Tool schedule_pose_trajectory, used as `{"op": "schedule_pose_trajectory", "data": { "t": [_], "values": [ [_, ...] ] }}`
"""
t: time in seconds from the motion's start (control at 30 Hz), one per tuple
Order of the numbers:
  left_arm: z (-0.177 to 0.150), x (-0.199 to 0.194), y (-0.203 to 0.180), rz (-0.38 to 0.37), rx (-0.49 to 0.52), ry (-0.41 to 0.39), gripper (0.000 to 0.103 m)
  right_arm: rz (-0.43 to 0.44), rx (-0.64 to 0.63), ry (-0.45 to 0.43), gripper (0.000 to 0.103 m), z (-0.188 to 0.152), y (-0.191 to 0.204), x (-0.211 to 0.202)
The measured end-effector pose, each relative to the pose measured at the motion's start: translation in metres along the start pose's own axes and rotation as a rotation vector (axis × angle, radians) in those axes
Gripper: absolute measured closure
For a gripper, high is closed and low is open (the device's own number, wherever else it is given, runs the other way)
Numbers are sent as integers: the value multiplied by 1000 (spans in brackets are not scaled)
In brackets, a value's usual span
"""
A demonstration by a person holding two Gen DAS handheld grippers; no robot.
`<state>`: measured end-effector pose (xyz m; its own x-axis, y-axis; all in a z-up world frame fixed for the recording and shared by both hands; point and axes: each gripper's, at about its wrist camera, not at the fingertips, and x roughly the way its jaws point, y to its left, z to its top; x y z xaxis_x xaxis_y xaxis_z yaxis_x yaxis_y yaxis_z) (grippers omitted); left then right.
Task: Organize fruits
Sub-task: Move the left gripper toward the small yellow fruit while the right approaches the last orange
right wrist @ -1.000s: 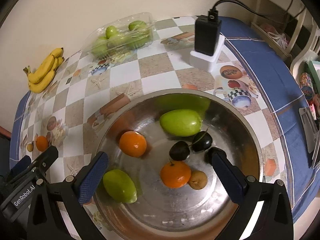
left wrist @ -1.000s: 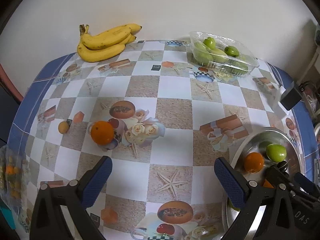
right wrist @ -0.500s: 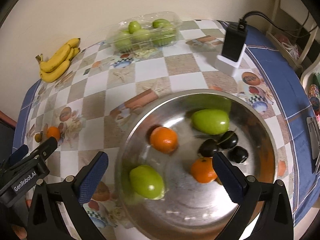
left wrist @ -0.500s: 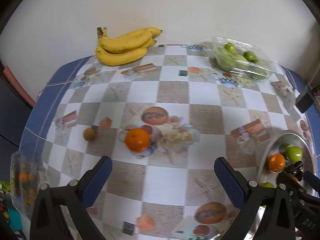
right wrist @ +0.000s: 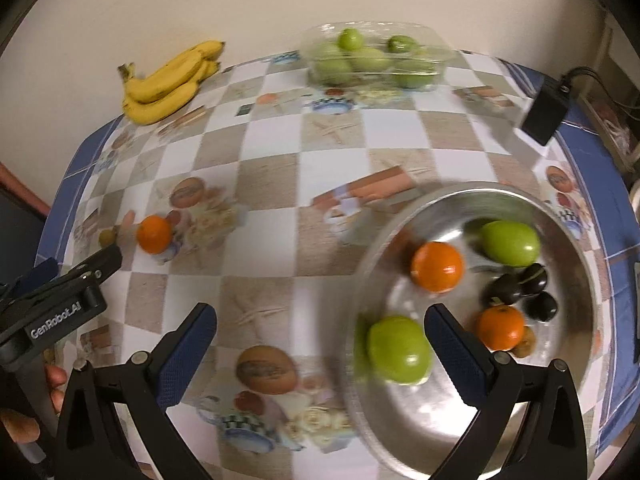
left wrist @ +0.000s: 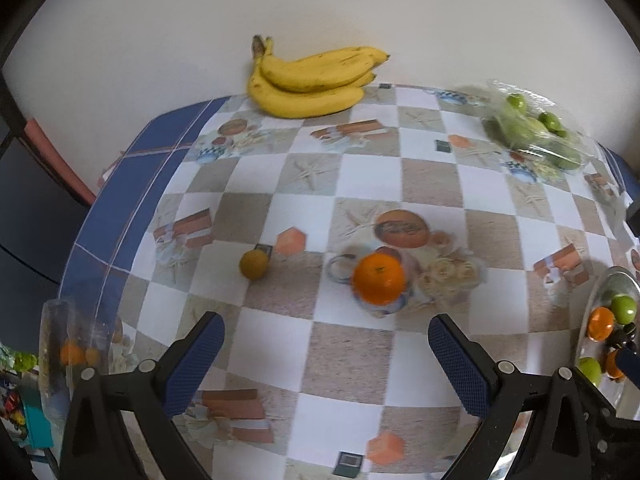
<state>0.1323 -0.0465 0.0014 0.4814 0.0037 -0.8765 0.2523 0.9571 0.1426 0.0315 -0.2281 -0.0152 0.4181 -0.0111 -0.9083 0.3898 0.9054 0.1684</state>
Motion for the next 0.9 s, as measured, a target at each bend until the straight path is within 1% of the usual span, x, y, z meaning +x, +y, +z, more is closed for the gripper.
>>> {"op": "schedule_pose_trajectory", "data": {
  "t": [0.13, 0.33, 0.5, 0.67, 0.77, 0.9],
  "values": [
    [-2, 7, 13, 31, 3, 12, 0, 4, -14, 12, 0, -2, 14, 4],
    [-8, 16, 27, 30, -11, 40, 0, 23, 3, 12, 0, -5, 22, 7],
    [-10, 19, 28, 11, -8, 45, 0, 29, 14, 20, 0, -7, 25, 11],
    [-15, 19, 29, 9, 13, 49, 0, 34, 16, 20, 0, -8, 29, 14],
    [-15, 18, 33, 7, 6, 45, 0, 42, 19, 28, 0, -7, 32, 18],
    [-16, 21, 39, -17, -2, 58, 0, 49, 10, 32, 0, -8, 41, 22]
  ]
}}
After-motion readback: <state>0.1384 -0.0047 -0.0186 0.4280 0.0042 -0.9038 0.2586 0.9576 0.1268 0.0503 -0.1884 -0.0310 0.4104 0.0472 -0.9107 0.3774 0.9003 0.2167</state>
